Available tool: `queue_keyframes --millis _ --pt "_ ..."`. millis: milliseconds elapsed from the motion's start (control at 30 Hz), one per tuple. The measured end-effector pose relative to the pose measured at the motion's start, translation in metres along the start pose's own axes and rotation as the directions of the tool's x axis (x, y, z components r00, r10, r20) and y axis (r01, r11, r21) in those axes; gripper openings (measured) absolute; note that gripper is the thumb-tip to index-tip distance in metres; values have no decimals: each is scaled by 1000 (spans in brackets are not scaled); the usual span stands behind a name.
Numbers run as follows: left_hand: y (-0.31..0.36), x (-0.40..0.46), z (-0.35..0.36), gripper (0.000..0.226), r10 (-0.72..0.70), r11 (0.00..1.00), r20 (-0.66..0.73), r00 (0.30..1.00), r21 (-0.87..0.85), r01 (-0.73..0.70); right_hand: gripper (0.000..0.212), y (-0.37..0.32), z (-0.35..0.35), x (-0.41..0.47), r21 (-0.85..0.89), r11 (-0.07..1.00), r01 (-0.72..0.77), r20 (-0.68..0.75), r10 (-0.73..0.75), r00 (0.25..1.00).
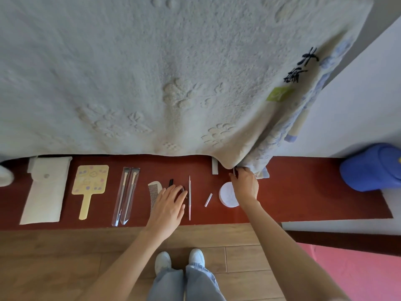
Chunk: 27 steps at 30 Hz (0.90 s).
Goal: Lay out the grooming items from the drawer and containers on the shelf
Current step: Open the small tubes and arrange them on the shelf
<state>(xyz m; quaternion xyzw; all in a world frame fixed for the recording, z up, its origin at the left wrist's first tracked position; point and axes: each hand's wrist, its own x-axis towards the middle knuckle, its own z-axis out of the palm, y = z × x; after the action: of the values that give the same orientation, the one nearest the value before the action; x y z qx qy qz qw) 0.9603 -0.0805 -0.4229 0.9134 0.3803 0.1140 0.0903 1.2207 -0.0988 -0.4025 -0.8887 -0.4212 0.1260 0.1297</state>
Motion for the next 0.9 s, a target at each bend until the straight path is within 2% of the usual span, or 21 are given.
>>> queue_keyframes --millis 267,433,533,667,900 --pt "2 -1 -3 37 -15 1000 -7 1000 -5 14 13 -9 2 10 57 980 -193 11 192 981" --pt "10 2 2 42 49 999 53 997 12 -50 12 -25 -2 -22 170 983 -71 -87 87 992" --pt "16 4 6 52 70 996 121 990 39 -76 12 -39 7 -56 162 987 5 -142 18 990" --pt "20 5 9 60 77 993 158 984 72 -89 20 -54 26 -90 75 997 23 -53 -19 998" --pt "14 1 5 60 73 992 134 988 90 -85 26 -60 42 -95 -66 998 -7 73 12 997"
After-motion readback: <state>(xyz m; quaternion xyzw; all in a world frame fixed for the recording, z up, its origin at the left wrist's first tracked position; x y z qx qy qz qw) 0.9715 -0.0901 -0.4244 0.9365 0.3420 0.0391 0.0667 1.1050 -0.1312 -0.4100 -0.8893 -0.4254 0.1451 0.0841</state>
